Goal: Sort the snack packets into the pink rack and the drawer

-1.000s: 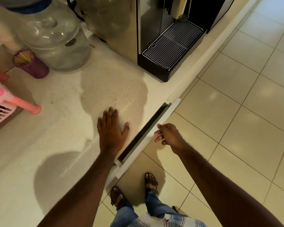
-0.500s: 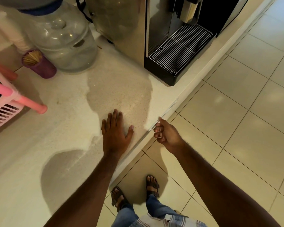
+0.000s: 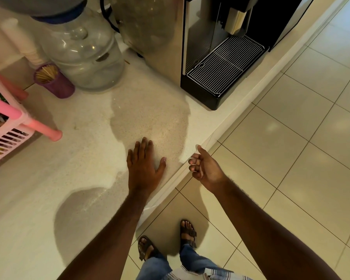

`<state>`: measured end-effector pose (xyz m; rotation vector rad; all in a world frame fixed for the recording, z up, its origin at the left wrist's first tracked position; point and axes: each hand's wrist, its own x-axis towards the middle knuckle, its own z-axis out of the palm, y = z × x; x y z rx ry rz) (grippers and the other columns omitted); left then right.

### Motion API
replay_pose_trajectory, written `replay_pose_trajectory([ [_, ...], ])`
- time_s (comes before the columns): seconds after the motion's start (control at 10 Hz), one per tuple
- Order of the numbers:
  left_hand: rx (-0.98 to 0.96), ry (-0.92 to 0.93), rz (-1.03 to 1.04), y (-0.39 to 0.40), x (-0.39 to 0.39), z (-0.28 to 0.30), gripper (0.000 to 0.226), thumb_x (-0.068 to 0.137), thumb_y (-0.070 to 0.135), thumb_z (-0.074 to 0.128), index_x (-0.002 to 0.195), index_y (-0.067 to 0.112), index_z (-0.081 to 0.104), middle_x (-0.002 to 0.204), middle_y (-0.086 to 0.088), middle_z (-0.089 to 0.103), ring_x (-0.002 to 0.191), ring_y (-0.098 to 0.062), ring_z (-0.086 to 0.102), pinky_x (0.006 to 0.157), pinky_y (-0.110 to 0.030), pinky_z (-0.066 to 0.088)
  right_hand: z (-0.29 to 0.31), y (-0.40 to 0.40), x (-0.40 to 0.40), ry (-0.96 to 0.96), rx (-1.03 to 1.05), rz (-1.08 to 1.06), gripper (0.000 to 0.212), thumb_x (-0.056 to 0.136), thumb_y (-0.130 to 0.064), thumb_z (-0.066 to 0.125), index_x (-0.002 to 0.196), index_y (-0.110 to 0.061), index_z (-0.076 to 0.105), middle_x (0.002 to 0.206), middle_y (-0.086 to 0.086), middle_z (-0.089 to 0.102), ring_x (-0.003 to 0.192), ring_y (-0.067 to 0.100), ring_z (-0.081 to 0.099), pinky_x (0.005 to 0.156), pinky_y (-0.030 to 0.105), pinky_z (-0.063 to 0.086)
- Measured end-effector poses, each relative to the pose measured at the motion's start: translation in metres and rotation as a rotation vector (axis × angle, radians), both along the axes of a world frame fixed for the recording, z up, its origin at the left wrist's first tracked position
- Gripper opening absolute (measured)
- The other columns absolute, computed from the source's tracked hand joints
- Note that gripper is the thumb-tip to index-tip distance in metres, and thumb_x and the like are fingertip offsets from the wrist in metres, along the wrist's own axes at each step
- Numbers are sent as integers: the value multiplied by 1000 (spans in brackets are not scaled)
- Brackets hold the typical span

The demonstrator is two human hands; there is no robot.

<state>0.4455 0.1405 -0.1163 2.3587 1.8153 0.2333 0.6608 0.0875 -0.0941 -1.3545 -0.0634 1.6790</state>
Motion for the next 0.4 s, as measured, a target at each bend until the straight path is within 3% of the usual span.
replay_pose_trajectory([
  [0.1, -5, -4, -9, 0, 0, 1, 78, 96, 66, 32, 158, 18, 25, 167, -5, 20, 155, -25, 12, 124, -51, 17, 6, -4, -3, -89, -30, 35, 36, 92, -53, 65, 96, -18, 58, 72, -2, 61, 53, 11, 55, 43, 21, 31],
  [0.2, -19, 4, -14, -2, -2, 6, 78, 96, 65, 32, 158, 18, 24, 167, -5, 19, 155, -25, 11, 124, -51, 15, 15, -12, -13, -323, -16, 92, 37, 93, -44, 66, 113, -15, 54, 74, -2, 57, 52, 10, 52, 45, 24, 33],
  [0.3, -65, 19, -10, -1, -1, 14, 78, 97, 64, 32, 159, 18, 22, 168, -5, 16, 155, -26, 10, 124, -51, 13, 24, -16, -22, -454, 44, 135, 36, 92, -41, 69, 113, -18, 51, 76, 0, 57, 52, 10, 53, 45, 24, 36],
  [0.4, -106, 19, -77, 1, -4, 18, 76, 98, 59, 34, 159, 18, 19, 168, -7, 13, 155, -27, 8, 125, -50, 10, 42, -21, -35, -731, 209, 320, 30, 96, -33, 67, 113, -17, 49, 86, 2, 59, 65, 11, 57, 58, 29, 48],
])
